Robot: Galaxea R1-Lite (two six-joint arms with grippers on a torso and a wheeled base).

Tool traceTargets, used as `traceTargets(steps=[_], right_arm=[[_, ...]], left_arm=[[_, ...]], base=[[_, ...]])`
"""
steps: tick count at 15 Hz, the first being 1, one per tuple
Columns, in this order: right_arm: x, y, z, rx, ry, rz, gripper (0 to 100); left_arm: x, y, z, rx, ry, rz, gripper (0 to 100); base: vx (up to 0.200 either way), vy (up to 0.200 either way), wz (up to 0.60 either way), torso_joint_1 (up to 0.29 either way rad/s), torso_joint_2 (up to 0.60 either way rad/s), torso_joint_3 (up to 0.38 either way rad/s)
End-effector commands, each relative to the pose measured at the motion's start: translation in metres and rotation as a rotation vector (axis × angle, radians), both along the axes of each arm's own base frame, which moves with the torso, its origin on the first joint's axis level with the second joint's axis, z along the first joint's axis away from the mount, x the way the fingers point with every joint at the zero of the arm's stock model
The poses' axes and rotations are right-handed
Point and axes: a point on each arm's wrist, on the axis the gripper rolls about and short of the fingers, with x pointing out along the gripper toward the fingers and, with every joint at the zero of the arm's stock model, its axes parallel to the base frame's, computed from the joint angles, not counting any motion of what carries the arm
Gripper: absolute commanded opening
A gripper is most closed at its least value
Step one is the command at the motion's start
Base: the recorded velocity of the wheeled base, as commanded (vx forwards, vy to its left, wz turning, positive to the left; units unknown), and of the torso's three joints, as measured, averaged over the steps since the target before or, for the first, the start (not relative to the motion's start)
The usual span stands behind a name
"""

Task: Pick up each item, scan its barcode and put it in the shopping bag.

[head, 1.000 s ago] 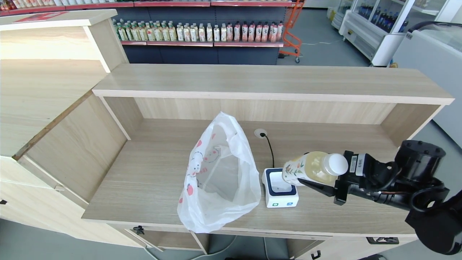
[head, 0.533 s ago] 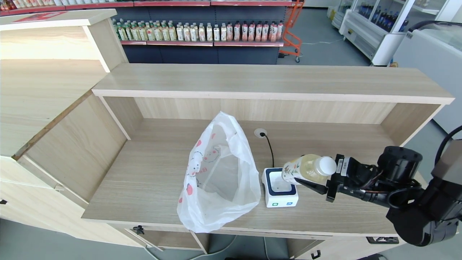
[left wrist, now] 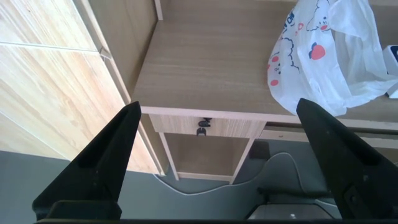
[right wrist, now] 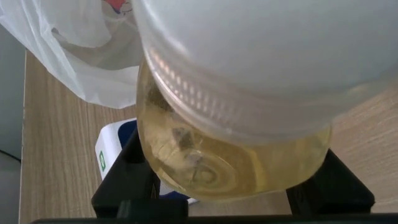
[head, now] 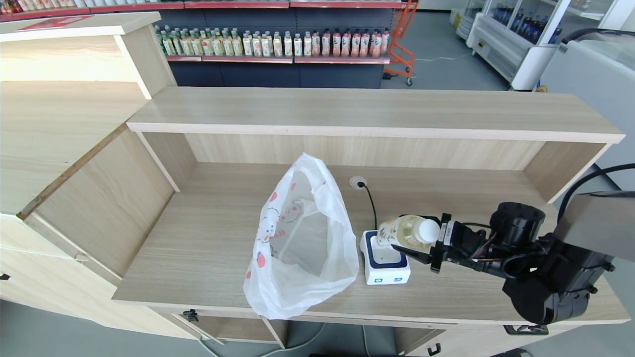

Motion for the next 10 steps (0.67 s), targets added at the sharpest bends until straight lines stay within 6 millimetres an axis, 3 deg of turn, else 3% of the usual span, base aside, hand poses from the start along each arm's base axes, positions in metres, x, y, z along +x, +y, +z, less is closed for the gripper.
traceTargets(steps=[1, 10], right_arm=[[0.0053, 0.0045, -0.0088, -0.003, 0.014, 0.009, 0], [0.0136, 0.0099, -0.0068, -0.004, -0.028, 0.019, 0]], left_arm=[[0.0, 0.0, 0.0, 0.0, 0.0, 0.0, 100], [0.0, 0.0, 0.0, 0.0, 0.0, 0.0, 100]], base=[[0.0, 0.0, 0.0, 0.0, 0.0, 0.0], [0.0, 0.0, 0.0, 0.0, 0.0, 0.0]])
